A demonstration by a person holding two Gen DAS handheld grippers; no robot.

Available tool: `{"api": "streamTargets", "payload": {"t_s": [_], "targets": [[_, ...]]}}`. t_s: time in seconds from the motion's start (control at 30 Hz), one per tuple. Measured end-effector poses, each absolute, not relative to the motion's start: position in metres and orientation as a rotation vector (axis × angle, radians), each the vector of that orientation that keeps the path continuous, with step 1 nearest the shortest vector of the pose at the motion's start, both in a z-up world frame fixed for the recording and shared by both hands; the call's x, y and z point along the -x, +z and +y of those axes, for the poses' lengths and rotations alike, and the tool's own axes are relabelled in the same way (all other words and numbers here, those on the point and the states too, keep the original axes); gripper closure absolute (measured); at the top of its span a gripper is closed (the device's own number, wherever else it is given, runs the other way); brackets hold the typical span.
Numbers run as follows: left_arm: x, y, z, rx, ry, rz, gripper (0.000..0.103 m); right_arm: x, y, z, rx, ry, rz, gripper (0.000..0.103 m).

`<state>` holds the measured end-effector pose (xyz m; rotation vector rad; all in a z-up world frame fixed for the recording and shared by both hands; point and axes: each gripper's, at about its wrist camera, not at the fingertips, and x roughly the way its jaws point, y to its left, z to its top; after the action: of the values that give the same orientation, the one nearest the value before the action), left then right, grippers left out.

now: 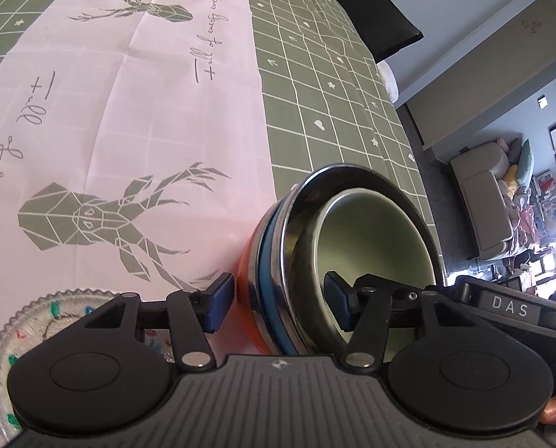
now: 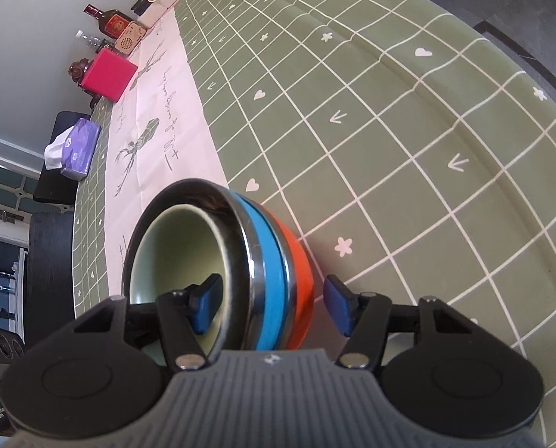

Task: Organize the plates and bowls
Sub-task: 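Grip the rim of the bowl stack with both tools and lift it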

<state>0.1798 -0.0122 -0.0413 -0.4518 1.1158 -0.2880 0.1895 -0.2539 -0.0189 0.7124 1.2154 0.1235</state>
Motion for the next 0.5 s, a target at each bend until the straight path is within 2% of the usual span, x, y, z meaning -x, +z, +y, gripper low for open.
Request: {"api": "streamTargets", "payload": {"t_s": [0.13, 0.5], "targets": [[-0.1788, -0.0405, -0.0138, 0.447, -0.271, 1.109, 0.048, -0.1886, -0.0248, -0.2554, -0.751, 0.132, 1.237, 0.050], [-0.1741, -0.0319, -0.0228, 0.398, -0.216, 1.100, 0.054, -0.1866, -0.0236, -0.2544, -0.736, 0.124, 1.231, 0.053]]}}
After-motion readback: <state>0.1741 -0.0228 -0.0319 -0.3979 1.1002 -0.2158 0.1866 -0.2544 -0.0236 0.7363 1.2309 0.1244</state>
